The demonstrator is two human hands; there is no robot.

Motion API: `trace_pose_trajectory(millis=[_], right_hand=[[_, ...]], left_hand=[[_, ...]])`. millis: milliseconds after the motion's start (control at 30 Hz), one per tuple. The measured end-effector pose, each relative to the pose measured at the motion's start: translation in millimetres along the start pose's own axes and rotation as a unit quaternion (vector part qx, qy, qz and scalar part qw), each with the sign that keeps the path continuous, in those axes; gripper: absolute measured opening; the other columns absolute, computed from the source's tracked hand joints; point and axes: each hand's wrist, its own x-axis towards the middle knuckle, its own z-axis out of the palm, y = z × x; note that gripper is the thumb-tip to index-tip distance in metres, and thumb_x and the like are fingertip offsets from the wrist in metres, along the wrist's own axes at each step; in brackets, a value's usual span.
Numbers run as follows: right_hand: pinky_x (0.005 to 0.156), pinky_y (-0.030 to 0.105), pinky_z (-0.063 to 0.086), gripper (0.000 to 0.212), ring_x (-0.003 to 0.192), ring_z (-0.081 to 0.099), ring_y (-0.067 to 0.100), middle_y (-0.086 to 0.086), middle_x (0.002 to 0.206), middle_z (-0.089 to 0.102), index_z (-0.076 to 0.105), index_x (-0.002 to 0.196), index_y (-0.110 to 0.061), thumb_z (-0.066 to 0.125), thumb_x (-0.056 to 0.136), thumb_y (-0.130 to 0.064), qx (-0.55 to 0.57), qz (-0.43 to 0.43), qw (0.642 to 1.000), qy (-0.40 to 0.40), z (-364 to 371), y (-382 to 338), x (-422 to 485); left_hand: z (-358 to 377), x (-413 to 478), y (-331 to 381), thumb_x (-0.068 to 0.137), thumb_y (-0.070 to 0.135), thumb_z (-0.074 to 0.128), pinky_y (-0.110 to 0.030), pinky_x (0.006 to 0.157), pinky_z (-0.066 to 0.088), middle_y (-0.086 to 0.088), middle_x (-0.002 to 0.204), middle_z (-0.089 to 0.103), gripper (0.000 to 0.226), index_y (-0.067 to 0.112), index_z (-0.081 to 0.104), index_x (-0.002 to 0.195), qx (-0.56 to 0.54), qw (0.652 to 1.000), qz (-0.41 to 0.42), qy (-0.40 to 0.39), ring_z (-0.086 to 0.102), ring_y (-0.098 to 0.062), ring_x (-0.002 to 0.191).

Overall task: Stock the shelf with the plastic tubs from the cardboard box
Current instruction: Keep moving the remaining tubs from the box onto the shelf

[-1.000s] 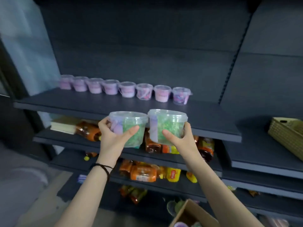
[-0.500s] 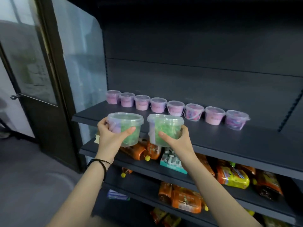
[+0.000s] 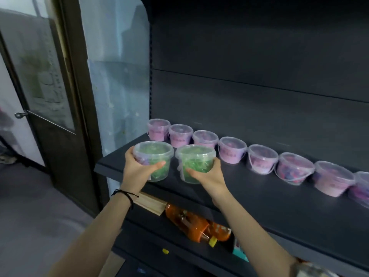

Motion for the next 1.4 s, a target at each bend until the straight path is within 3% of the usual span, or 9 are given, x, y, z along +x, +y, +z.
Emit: trace_pose_trajectory(millis=[133, 467, 533, 700, 867, 967, 1067, 1233, 1400], right_hand=[[0.092, 0.027, 0.049, 0.104, 0.110, 0.054, 0.008, -0.007, 0.121, 0.051, 0.033, 0.123, -0.025, 0.088, 0.038, -0.048, -0.024, 0.023, 0.998, 0.049, 39.3, 21.6, 37.5], [0.078, 0.011, 0.040, 0.099, 0.108, 0.052, 0.007, -0.013, 0.115, 0.049, 0.029, 0.120, -0.030, 0.093, 0.045, -0.036, -0.101, 0.043, 0.982, 0.157, 125.2, 53.5, 102.9], [0.081, 0.018, 0.043, 0.098, 0.109, 0.054, 0.011, -0.015, 0.113, 0.050, 0.030, 0.121, -0.030, 0.092, 0.045, -0.042, -0.130, 0.068, 0.976, 0.160, 133.5, 53.7, 108.6], [0.099, 0.040, 0.047, 0.105, 0.120, 0.053, 0.021, -0.009, 0.120, 0.056, 0.034, 0.124, -0.028, 0.082, 0.037, -0.062, -0.192, 0.116, 0.958, 0.178, 146.7, 51.0, 127.2], [0.091, 0.030, 0.045, 0.108, 0.114, 0.056, 0.015, -0.017, 0.110, 0.054, 0.036, 0.126, -0.030, 0.072, 0.035, -0.076, -0.247, 0.119, 0.945, 0.180, 152.4, 53.6, 133.5], [0.095, 0.032, 0.045, 0.112, 0.116, 0.054, 0.015, -0.011, 0.122, 0.056, 0.035, 0.134, -0.025, 0.077, 0.040, -0.070, -0.240, 0.112, 0.949, 0.170, 150.9, 54.9, 133.0], [0.093, 0.024, 0.040, 0.108, 0.118, 0.050, 0.010, -0.014, 0.126, 0.051, 0.031, 0.142, -0.023, 0.087, 0.055, -0.051, -0.181, 0.100, 0.968, 0.140, 142.9, 50.7, 125.1], [0.100, 0.027, 0.043, 0.096, 0.118, 0.051, 0.009, -0.010, 0.127, 0.052, 0.034, 0.145, -0.019, 0.085, 0.066, -0.040, -0.134, 0.070, 0.979, 0.140, 120.5, 45.0, 85.2], [0.089, 0.021, 0.052, 0.053, 0.100, 0.062, 0.005, -0.010, 0.108, 0.063, 0.054, 0.124, -0.019, 0.078, 0.079, -0.028, -0.120, 0.020, 0.964, 0.236, 77.0, 33.6, 24.1]], left_hand=[[-15.1, 55.8, -24.1, 0.052, 0.025, 0.093, -0.023, 0.077, 0.051, 0.010, 0.114, 0.056, 0.091, 0.023, 0.042, 0.128, 0.013, 1.000, -0.008, -0.007, 0.057, -0.007, 0.103], [-40.0, 189.3, -68.6, 0.052, 0.010, 0.093, -0.022, 0.075, 0.055, -0.002, 0.112, 0.063, 0.074, 0.015, 0.054, 0.116, 0.047, 0.990, 0.037, -0.125, 0.063, -0.011, 0.101], [-42.2, 203.5, -76.2, 0.052, 0.010, 0.093, -0.017, 0.074, 0.054, 0.001, 0.113, 0.060, 0.078, 0.019, 0.049, 0.116, 0.050, 0.990, 0.034, -0.128, 0.061, -0.007, 0.100], [-34.2, 228.1, -85.2, 0.053, 0.011, 0.093, -0.045, 0.083, 0.056, -0.005, 0.114, 0.055, 0.085, 0.007, 0.040, 0.118, 0.046, 0.987, 0.017, -0.155, 0.061, -0.015, 0.101], [-32.2, 234.5, -98.2, 0.054, 0.018, 0.093, -0.009, 0.075, 0.049, 0.016, 0.110, 0.047, 0.089, 0.021, 0.032, 0.119, 0.051, 0.984, 0.018, -0.173, 0.053, 0.005, 0.097], [-35.2, 237.2, -100.2, 0.057, 0.018, 0.091, -0.010, 0.079, 0.047, 0.010, 0.115, 0.050, 0.089, 0.021, 0.032, 0.123, 0.047, 0.978, 0.012, -0.204, 0.054, 0.001, 0.103], [-42.9, 232.2, -94.4, 0.058, 0.018, 0.091, -0.027, 0.094, 0.047, -0.001, 0.127, 0.054, 0.092, 0.013, 0.037, 0.133, 0.047, 0.971, 0.014, -0.232, 0.055, -0.012, 0.114], [-52.7, 201.0, -77.8, 0.070, 0.020, 0.085, -0.019, 0.091, 0.040, 0.013, 0.125, 0.045, 0.085, 0.011, 0.037, 0.140, 0.048, 0.990, 0.001, -0.132, 0.049, -0.005, 0.112], [-38.1, 125.6, -50.6, 0.074, 0.019, 0.081, -0.025, 0.084, 0.044, -0.008, 0.114, 0.055, 0.049, 0.018, 0.049, 0.112, 0.078, 0.987, 0.095, -0.102, 0.056, -0.021, 0.100]])
